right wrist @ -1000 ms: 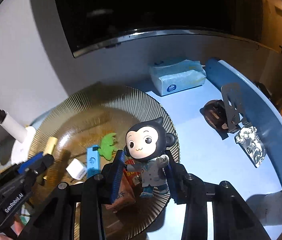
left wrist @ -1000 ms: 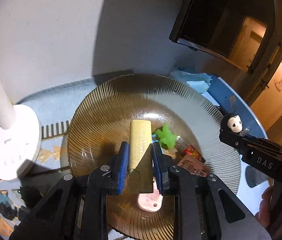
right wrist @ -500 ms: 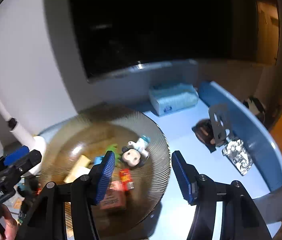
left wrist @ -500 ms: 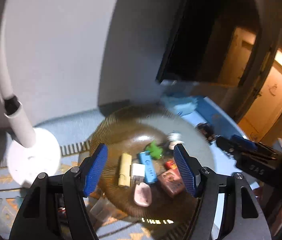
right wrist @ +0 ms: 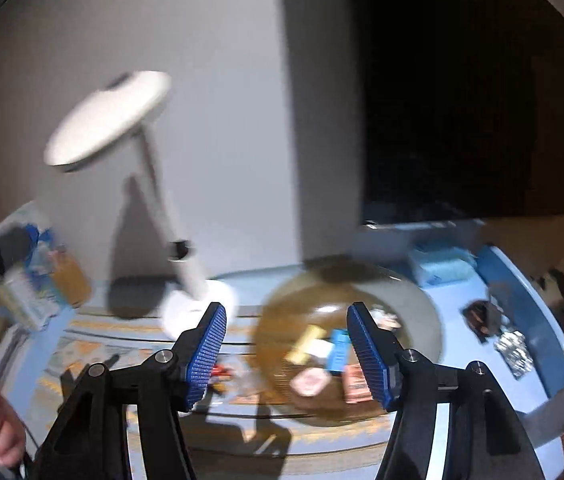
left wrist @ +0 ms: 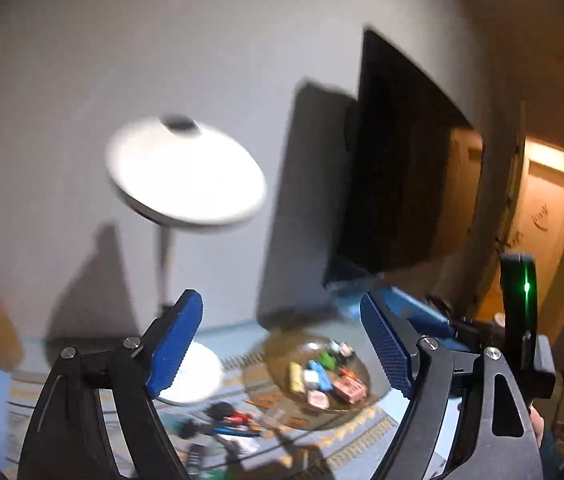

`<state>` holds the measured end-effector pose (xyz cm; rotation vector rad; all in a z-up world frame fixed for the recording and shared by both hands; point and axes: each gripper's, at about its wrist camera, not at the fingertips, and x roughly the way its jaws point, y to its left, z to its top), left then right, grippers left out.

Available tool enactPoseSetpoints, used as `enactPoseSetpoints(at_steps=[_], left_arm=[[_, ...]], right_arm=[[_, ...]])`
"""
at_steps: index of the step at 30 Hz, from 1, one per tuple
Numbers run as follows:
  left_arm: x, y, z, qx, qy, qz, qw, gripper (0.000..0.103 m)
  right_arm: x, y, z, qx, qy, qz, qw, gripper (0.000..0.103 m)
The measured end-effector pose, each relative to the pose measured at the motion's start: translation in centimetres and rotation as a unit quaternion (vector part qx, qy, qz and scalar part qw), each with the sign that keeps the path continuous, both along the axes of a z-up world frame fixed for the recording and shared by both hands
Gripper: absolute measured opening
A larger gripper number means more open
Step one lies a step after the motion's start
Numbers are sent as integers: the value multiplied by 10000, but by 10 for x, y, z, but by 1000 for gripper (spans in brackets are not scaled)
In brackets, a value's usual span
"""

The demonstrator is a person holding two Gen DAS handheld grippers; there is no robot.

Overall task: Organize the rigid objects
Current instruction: 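Move both open tools back toward the pile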

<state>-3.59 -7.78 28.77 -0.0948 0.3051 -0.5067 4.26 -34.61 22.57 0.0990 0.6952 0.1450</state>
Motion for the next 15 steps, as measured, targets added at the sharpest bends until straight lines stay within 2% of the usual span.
enactPoseSetpoints(at_steps=[1,3,6,8,10,13,15], left_arm=[[-8,14,4,-33,-71,89,9999,88],[-22,41,3,-88,-162,227,9996,100],[-31,70,-15,-70,-98,541,9985,101],[-31,87,-40,55,142,805,9966,101],[-26,100,-73,206,498,916,9943,101],[-7,116,-128,408,1178,1130,9857,101],[8,122,-166,495,1643,1197,9779,101]], right_arm=[[-5,9,4,11,-56,126,9999,61],[-17,28,7,48,-146,378,9992,61],[-32,52,-4,165,-147,745,9970,68],[-39,62,-19,191,-186,768,9967,79],[-45,72,-43,284,-131,768,9966,85],[-38,87,-90,684,463,1028,9913,85],[-31,100,-120,763,899,1126,9866,85]])
